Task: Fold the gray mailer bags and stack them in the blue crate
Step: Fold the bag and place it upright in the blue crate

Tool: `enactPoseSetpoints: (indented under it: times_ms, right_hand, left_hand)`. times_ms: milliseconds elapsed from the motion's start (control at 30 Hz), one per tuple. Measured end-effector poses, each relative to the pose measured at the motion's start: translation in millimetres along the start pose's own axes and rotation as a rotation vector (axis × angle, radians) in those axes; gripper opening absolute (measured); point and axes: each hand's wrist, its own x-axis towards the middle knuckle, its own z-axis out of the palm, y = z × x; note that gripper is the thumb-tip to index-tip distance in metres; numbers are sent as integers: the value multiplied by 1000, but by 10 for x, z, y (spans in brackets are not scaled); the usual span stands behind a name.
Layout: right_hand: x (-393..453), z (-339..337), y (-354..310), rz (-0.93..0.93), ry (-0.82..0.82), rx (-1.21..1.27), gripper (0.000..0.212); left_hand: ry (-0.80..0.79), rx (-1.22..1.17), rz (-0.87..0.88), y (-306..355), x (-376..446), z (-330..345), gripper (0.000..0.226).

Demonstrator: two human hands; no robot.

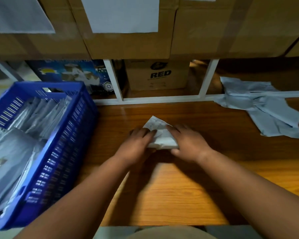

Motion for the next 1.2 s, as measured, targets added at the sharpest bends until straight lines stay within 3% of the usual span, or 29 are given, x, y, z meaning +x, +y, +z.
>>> enactPoseSetpoints:
  times_ms: [233, 367, 800, 1000, 1200]
  right_hand:
    - [-926, 619, -386, -108, -25, 8, 87]
    - [-1093, 787, -367, -129, -34, 14, 87]
    - [-707, 594, -21, -235, -97, -70, 91]
    - [-718, 366, -469, -235, 43, 11, 75]
    - [-320, 471, -991, -168, 14, -59, 72]
  left_hand:
    - [-9, 10, 44, 278, -1024, 477, 70]
    - [-27, 66, -52, 389, -1301, 715, 78]
    - [-136, 142, -185, 453, -1054, 676, 85]
    - [22, 94, -335, 304, -1150, 520, 71]
    - [8, 18, -405, 286, -930, 589, 74]
